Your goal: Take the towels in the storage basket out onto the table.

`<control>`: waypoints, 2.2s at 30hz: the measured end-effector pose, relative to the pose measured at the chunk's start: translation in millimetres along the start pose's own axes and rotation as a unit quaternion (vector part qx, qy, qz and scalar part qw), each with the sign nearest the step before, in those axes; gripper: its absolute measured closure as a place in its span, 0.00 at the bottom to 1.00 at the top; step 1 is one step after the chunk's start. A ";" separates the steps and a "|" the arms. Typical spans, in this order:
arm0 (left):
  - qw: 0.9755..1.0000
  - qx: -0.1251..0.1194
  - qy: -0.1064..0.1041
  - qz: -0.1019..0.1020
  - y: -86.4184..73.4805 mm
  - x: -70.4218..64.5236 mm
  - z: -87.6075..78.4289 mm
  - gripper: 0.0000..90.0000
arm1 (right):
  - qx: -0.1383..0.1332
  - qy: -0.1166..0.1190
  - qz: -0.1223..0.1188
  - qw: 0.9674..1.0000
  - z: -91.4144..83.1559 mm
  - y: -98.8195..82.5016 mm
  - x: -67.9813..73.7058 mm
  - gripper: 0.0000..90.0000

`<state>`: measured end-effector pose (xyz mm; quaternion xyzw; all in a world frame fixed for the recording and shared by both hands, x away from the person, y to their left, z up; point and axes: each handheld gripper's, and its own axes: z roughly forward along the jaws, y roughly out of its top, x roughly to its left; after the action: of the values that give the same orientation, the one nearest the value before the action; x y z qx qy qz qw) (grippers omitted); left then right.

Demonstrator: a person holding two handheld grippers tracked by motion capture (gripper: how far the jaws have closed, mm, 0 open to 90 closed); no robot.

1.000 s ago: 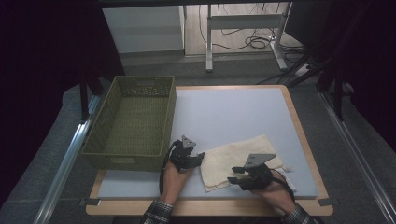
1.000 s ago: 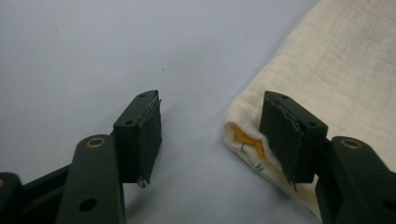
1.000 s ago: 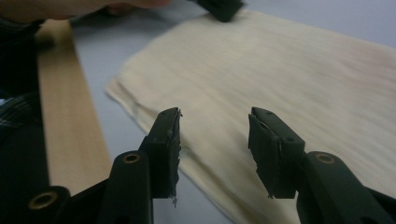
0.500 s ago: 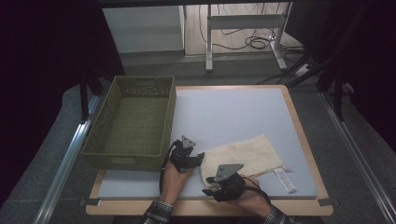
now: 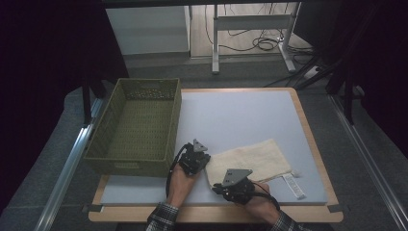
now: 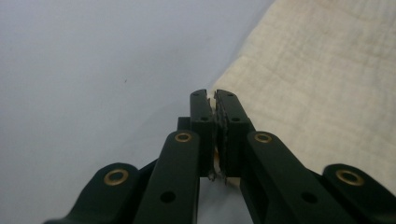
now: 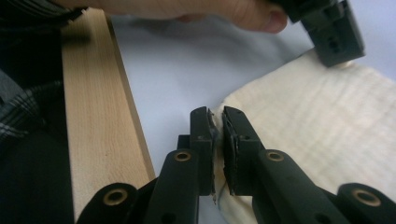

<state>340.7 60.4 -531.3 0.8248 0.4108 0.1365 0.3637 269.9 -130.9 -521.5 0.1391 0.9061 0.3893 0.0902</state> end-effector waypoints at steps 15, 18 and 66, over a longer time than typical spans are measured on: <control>0.998 -0.059 -0.016 0.033 51.1 -18.2 -4.0 0.95 | -0.056 -0.050 0.035 0.997 -61.4 -10.6 -26.9 0.92; 0.997 -0.068 -0.025 0.039 60.0 -22.2 2.0 0.95 | -0.059 -0.061 0.046 0.995 -70.0 -17.0 -33.6 0.92; 0.989 -0.041 -0.060 0.129 157.8 -96.7 125.4 0.89 | -0.050 -0.169 0.195 0.965 -138.3 -122.1 -106.1 0.91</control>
<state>437.3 -138.8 -499.4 0.8620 0.2731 0.1492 0.4001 310.3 -339.5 -510.8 0.3721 0.8123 0.4154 0.1709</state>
